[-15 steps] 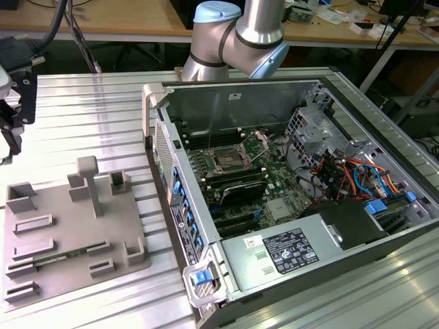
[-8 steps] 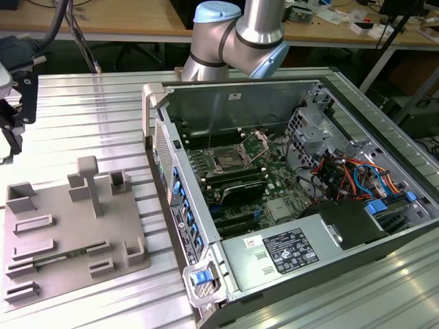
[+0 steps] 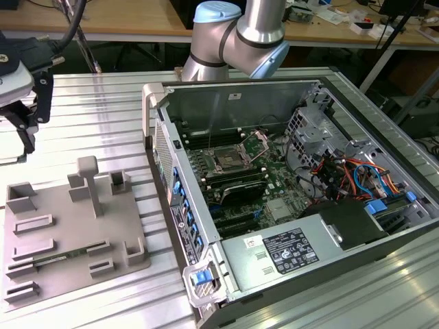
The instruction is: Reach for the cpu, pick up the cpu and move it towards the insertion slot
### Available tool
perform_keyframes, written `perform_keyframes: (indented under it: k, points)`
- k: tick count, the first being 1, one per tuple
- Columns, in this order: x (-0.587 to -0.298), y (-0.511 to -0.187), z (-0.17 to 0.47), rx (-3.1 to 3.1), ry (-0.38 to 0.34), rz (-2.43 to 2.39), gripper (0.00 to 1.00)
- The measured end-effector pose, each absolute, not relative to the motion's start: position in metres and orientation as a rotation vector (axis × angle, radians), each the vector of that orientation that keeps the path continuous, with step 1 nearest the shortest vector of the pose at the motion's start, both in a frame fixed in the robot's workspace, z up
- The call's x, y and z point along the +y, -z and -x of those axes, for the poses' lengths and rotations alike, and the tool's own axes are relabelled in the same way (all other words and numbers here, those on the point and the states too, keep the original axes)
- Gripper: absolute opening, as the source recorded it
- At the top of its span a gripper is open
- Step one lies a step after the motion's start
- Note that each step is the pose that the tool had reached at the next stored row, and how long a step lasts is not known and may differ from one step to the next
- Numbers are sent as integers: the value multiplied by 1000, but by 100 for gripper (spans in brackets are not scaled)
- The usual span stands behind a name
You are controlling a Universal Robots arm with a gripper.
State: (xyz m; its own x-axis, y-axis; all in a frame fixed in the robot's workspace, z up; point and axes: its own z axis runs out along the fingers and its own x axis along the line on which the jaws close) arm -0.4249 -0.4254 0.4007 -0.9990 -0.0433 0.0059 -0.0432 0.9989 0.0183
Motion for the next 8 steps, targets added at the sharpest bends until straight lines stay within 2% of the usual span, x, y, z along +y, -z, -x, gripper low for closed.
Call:
perform_keyframes:
  k: [8]
  points:
    - [-425,-400,417,-3135,28,-68,55]
